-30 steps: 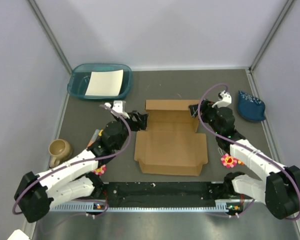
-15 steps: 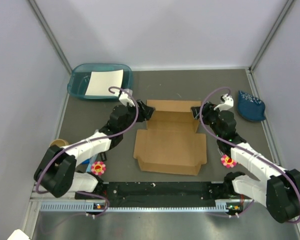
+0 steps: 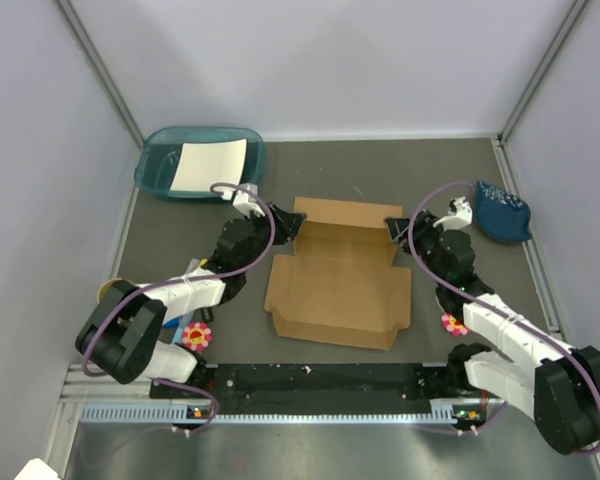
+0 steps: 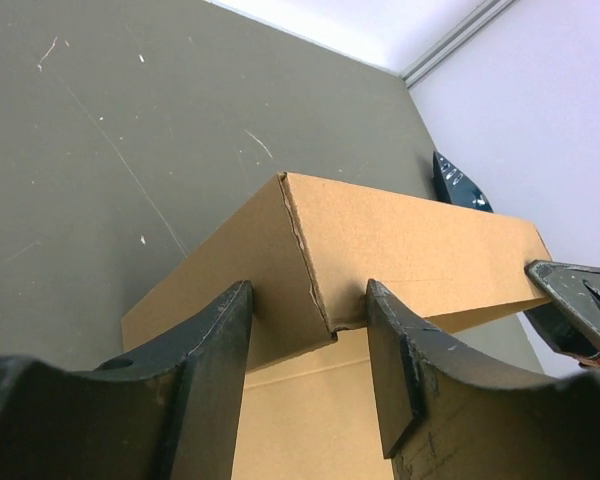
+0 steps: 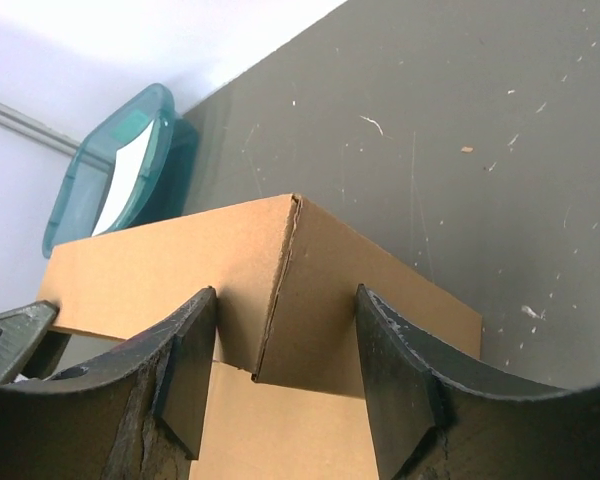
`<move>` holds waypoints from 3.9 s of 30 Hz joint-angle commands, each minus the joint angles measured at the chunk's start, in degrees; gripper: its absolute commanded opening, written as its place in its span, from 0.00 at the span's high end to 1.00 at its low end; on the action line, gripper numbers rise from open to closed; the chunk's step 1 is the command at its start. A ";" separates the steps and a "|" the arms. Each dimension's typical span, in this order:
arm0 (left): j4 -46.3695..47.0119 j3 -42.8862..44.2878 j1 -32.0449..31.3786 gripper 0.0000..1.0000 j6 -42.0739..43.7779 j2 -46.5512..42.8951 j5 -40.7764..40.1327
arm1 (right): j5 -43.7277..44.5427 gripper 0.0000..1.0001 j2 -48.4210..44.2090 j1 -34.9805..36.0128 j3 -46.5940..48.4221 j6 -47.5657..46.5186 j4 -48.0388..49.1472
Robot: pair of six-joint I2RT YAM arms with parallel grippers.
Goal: Fold the paper box
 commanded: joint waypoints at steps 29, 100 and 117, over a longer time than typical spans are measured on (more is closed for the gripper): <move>-5.74 -3.27 -0.60 0.56 -0.62 4.48 6.98 | 1.69 0.16 -7.29 -0.91 6.39 2.30 -25.08; -0.64 13.26 10.04 0.57 -5.98 14.32 23.24 | -8.95 0.22 -5.26 -9.70 11.04 -1.66 -21.46; -1.70 13.44 10.04 0.58 -5.01 14.93 22.89 | -8.43 0.56 2.30 -10.49 7.29 -1.48 -15.13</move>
